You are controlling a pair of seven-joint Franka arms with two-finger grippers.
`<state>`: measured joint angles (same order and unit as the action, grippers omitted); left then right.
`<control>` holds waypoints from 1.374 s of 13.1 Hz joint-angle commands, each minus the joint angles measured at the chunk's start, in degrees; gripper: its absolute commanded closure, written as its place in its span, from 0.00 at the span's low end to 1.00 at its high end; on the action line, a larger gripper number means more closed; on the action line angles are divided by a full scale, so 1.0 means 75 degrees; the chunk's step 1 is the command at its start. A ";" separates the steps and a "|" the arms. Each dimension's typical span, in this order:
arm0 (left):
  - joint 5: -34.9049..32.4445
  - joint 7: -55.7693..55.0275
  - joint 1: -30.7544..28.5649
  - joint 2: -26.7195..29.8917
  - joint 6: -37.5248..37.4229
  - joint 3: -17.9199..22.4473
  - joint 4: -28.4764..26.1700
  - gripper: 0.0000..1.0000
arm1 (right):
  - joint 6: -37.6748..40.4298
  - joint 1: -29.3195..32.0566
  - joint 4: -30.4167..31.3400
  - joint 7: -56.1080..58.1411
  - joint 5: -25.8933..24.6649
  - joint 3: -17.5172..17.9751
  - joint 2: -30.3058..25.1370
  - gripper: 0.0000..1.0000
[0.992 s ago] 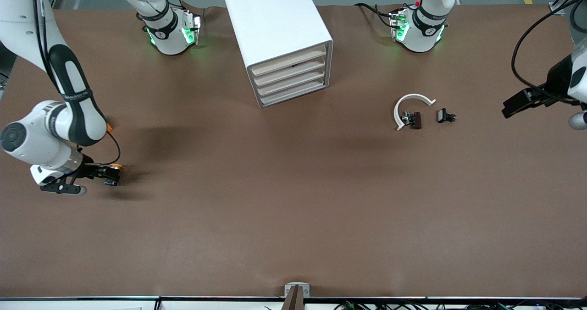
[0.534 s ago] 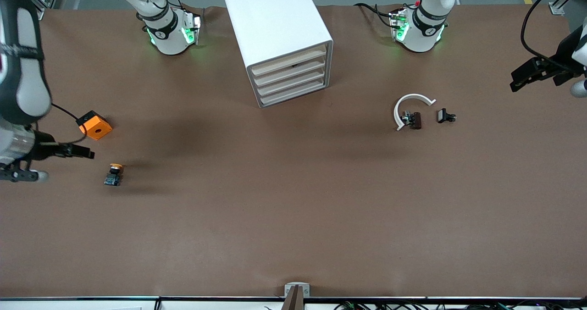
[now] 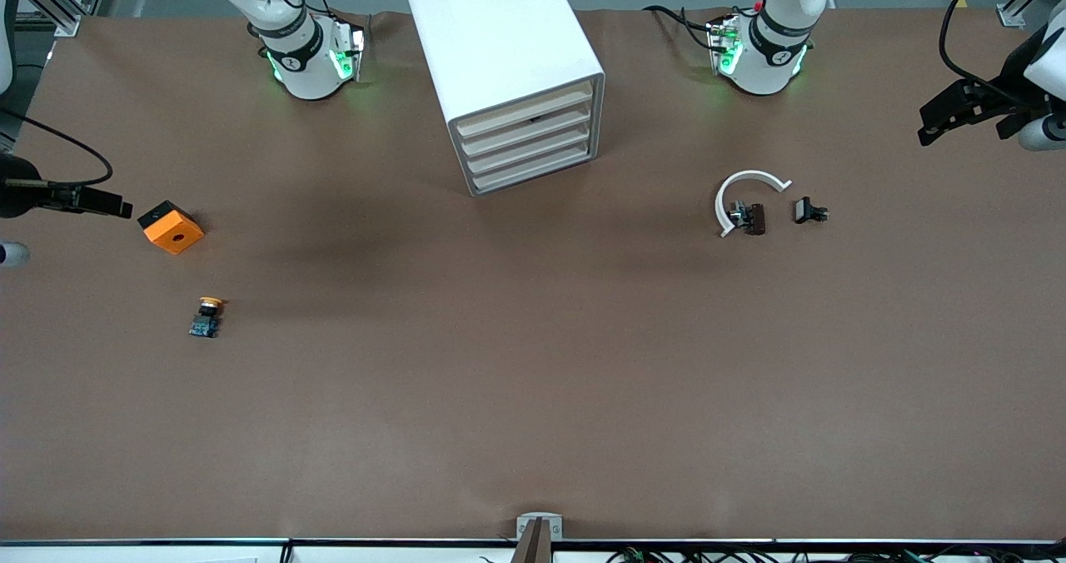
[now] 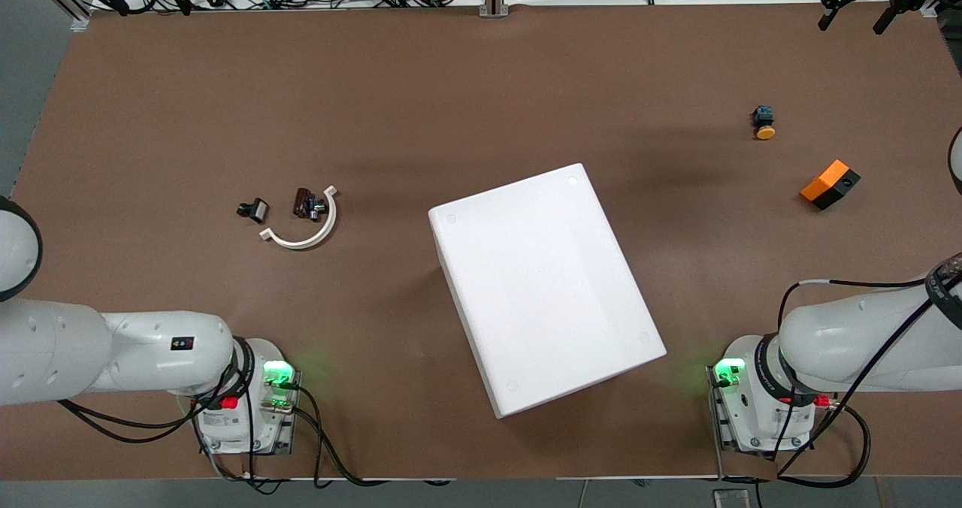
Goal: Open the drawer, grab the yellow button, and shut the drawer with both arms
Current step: 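Lower the button onto the table with the right gripper while the left gripper withdraws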
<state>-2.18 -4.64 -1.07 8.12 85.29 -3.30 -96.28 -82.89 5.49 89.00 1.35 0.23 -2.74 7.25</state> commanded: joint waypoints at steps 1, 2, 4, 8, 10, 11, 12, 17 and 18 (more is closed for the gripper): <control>0.0126 0.0127 0.0072 0.0160 0.0030 0.0007 -0.0169 0.00 | 0.0107 0.0053 -0.0101 0.0053 -0.0125 -0.0033 -0.0030 0.00; 0.0126 0.0127 0.0072 0.0195 0.0019 0.0007 -0.0205 0.00 | 0.0095 0.0042 -0.0171 0.0274 -0.0136 -0.0033 -0.0030 0.00; 0.0126 0.0127 0.0072 0.0277 -0.0028 0.0007 -0.0287 0.00 | 0.0083 0.0100 -0.0219 0.0394 -0.0148 -0.0045 0.0005 0.00; 0.0126 0.0127 0.0072 0.0301 -0.0028 -0.0086 -0.0322 0.00 | 0.0422 0.0182 -0.1388 0.0323 -0.0160 -0.0057 0.0052 0.00; 0.0126 0.0069 0.0072 0.0452 -0.0017 -0.0122 -0.0508 0.00 | 0.0807 0.0253 -0.1647 0.0417 -0.0113 -0.0022 0.0052 0.00; 0.0126 0.0068 0.0072 0.0522 0.0007 -0.0134 -0.0626 0.00 | 0.1007 0.0206 -0.1741 0.0394 -0.0113 0.0025 0.0041 0.00; 0.0126 0.0068 0.0072 0.0570 0.0042 -0.0122 -0.0731 0.00 | 0.1137 0.0171 -0.1754 0.0336 -0.0113 0.0037 0.0029 0.00; 0.0126 0.0022 0.0072 0.0582 0.0054 -0.0239 -0.0756 0.00 | 0.1185 0.0159 -0.1731 0.0417 -0.0101 -0.0033 -0.0462 0.00; 0.0138 0.0010 0.0060 0.0582 0.0054 -0.0239 -0.0756 0.00 | 0.1324 0.0136 -0.1696 0.0417 -0.0101 -0.0010 -0.0603 0.00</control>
<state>-2.10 -4.62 -0.52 10.84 85.28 -4.84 -100.62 -74.68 6.39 76.03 3.90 -0.71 -3.02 5.48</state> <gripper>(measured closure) 0.000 0.000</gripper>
